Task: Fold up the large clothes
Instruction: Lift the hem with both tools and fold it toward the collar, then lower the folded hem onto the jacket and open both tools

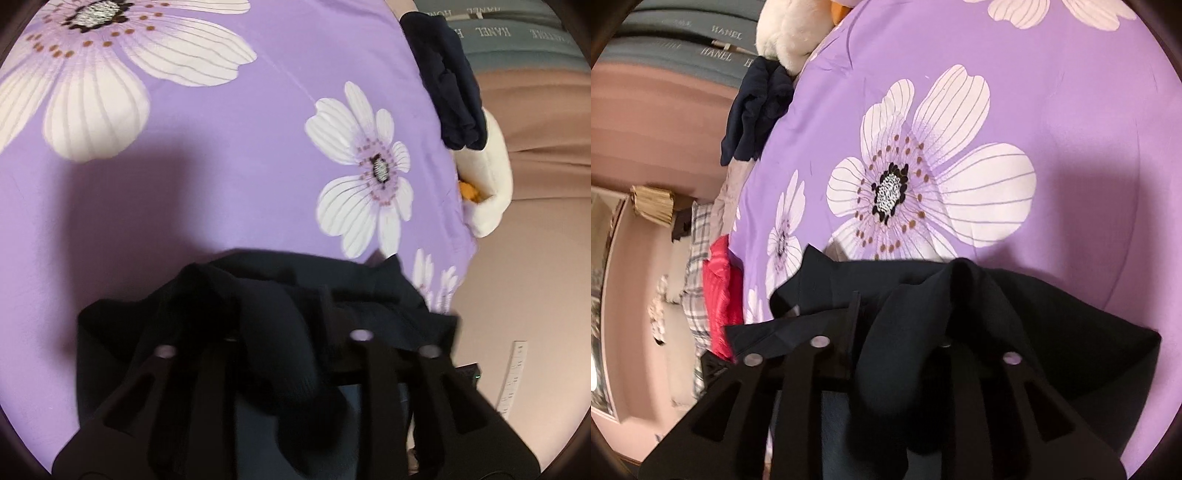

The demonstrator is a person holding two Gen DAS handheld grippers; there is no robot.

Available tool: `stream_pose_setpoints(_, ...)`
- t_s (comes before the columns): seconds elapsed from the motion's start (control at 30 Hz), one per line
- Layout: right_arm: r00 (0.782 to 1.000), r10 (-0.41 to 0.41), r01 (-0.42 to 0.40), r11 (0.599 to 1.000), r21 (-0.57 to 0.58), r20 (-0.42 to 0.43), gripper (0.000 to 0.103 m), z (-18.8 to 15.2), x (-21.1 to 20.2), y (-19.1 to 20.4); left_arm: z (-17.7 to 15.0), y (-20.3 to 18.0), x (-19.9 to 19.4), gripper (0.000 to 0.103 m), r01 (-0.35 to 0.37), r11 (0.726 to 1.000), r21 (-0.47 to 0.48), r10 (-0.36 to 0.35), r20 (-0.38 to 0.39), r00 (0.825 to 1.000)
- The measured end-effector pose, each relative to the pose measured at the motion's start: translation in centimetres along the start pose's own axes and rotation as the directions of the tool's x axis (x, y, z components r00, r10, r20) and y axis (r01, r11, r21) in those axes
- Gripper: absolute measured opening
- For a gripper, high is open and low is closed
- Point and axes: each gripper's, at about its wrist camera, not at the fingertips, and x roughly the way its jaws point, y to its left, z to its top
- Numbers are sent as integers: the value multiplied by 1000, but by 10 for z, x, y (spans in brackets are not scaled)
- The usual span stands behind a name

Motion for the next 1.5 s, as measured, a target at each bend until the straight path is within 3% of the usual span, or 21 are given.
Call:
stream_pose_setpoints(0.03, 1000, 20, -20, 1000, 22, 5, 51, 3, -2, 1, 2, -2, -1, 56, 23, 1000, -8, -23, 7, 1000)
stream_pose_setpoints(0.07, 999, 50, -51, 997, 55, 19, 58, 7, -6, 0, 5, -4, -4, 73, 38, 999, -15, -37, 27, 999)
stream_pose_setpoints(0.1, 996, 78, -81, 993, 87, 31, 66, 10, -9, -1, 8, -7, -9, 77, 37, 999, -19, -35, 61, 997)
stream_pose_setpoints(0.23, 986, 129, -146, 973, 180, 103, 70, 26, -25, -9, 25, -18, -22, 78, -13, 1000, -12, 14, 144, 990)
stream_pose_setpoints(0.33, 963, 123, -171, 967, 190, 239, 71, 36, -48, -16, 37, -19, -43, 81, -77, 997, -14, 78, 269, 960)
stream_pose_setpoints(0.43, 962, 48, -67, 996, 65, 268, 72, 37, -60, 0, 37, -21, -58, 83, -80, 997, -5, 78, 294, 953)
stream_pose_setpoints(0.5, 978, 16, 24, 982, -188, 206, 72, 24, -52, 37, 27, -30, -58, 83, -140, 987, 81, 113, 272, 956)
stream_pose_setpoints(0.53, 983, -10, 68, 949, -308, 186, 72, 14, -46, 56, 18, -37, -53, 83, -183, 973, 138, 144, 252, 957)
stream_pose_setpoints(0.6, 987, -67, 136, 821, -555, 143, 72, -14, -25, 98, -3, -48, -42, 83, -215, 945, 245, 166, 203, 965)
stream_pose_setpoints(0.7, 990, -116, 140, 644, -752, 86, 72, -48, 11, 137, -37, -60, -22, 83, -227, 900, 373, 186, 142, 972)
stream_pose_setpoints(0.8, 984, -171, 131, 466, -875, 57, 71, -77, 52, 168, -69, -69, -5, 85, -227, 846, 483, 195, 116, 974)
stream_pose_setpoints(0.87, 976, -212, 129, 371, -920, 52, 71, -85, 79, 184, -83, -72, 8, 86, -246, 809, 534, 217, 119, 969)
stream_pose_setpoints(0.93, 963, -266, 115, 268, -957, 41, 71, -89, 109, 199, -87, -71, 17, 86, -264, 790, 553, 238, 120, 964)
stream_pose_setpoints(1.0, 950, -311, 90, 196, -976, 25, 71, -89, 133, 206, -87, -70, 25, 87, -267, 783, 562, 242, 119, 963)
stream_pose_setpoints(1.07, 931, -364, 61, 149, -987, 3, 71, -85, 152, 208, -86, -71, 27, 88, -259, 783, 566, 232, 121, 965)
stream_pose_setpoints(1.17, 893, -448, -2, 108, -994, -50, 42, -82, 172, 205, -83, -69, 25, 88, -241, 791, 563, 216, 112, 970)
stream_pose_setpoints(1.2, 882, -467, -28, 95, -995, -69, 26, -83, 173, 204, -82, -70, 27, 88, -238, 791, 563, 214, 110, 971)
stream_pose_setpoints(1.27, 874, -485, -33, 22, -999, -40, 8, -93, 172, 203, -82, -72, 28, 88, -234, 790, 566, 209, 110, 972)
stream_pose_setpoints(1.33, 886, -463, 8, -68, -998, 39, 5, -102, 167, 206, -81, -75, 29, 88, -239, 785, 571, 207, 122, 971)
stream_pose_setpoints(1.43, 892, -414, 142, -124, -982, 181, 5, -97, 169, 213, -72, -79, 36, 88, -264, 781, 566, 217, 151, 965)
stream_pose_setpoints(1.5, 886, -419, 179, -89, -980, 200, 5, -90, 181, 212, -65, -82, 42, 88, -284, 776, 563, 230, 167, 959)
